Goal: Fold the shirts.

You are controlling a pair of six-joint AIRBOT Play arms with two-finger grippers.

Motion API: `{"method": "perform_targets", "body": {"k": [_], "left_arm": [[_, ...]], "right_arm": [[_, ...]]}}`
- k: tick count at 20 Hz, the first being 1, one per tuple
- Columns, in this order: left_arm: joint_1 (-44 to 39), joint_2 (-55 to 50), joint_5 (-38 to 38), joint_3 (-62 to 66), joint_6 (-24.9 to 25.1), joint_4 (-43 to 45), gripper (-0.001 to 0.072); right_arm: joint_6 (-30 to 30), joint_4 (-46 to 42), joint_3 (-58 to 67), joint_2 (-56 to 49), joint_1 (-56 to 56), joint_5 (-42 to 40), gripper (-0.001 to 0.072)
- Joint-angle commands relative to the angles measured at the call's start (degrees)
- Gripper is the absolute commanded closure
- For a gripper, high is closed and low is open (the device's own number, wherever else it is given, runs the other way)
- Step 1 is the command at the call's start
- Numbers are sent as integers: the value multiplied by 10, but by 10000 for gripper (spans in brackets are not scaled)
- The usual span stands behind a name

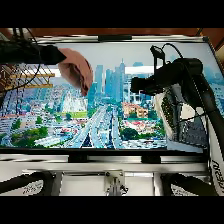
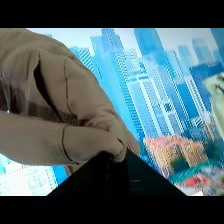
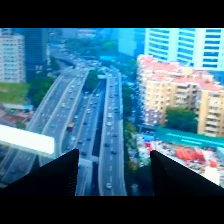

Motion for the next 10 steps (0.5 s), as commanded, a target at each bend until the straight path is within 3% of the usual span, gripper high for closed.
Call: {"method": "perform_targets", "body": {"k": [1,5,10], "left_arm": [[-7,91,-186,-36,-25,62,652],[-6,190,-183,-202,-59,116,652],[-5,264,-125,-388,-70,136,652]], "right_arm": [[-36,121,0,-21,16,-15,140],[-40,140,0,-112,84,-22,140],[-59,159,0,-193,198,-23,140]]}}
